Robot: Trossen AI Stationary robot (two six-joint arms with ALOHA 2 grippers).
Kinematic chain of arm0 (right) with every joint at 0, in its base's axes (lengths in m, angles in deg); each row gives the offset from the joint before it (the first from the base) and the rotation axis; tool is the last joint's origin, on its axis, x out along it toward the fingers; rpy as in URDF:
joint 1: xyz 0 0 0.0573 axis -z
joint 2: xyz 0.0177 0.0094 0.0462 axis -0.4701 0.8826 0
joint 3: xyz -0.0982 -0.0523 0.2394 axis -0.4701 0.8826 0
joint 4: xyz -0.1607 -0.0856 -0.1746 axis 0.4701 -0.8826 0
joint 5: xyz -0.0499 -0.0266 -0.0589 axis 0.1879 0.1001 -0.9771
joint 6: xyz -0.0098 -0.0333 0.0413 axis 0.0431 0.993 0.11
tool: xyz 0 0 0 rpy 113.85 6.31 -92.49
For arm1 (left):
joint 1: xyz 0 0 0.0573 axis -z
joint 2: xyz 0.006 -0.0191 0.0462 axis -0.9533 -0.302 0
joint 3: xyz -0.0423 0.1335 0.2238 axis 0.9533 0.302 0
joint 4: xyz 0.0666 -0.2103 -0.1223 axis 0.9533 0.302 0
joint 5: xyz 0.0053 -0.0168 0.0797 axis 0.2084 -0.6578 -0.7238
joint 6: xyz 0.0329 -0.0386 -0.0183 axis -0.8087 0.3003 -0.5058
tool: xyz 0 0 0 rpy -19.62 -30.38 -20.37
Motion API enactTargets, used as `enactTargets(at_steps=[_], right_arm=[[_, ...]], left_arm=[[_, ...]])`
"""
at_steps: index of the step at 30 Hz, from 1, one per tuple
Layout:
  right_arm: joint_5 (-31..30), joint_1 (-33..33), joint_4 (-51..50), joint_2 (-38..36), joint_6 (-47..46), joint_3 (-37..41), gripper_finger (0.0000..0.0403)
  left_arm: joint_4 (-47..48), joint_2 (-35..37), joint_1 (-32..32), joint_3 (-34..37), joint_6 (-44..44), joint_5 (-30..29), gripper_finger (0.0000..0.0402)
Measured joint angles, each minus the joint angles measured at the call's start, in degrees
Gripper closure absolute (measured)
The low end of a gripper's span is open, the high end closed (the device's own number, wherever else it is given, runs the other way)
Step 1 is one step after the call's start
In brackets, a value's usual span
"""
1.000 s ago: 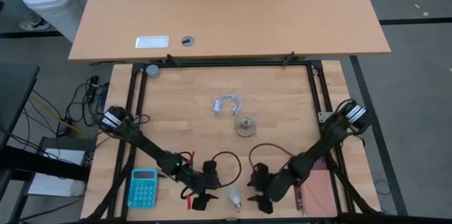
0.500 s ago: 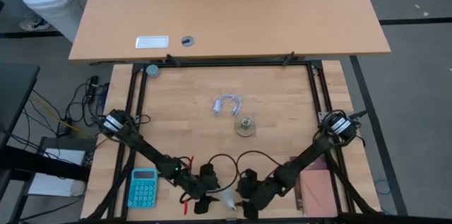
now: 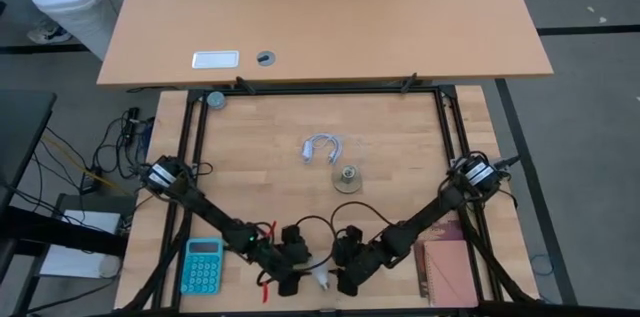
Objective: Screw lightbulb
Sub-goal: Insert the white lightbulb into the lamp socket
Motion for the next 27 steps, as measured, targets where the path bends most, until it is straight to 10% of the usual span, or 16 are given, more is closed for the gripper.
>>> enactTargets(at_steps=[27], right_arm=[[-2.0,2.0,-17.0,-4.2,-4.0,0.1,0.014]], left_arm=[[0.8,0.0,-4.4,0.0,-1.4,-6.9,0.0153]])
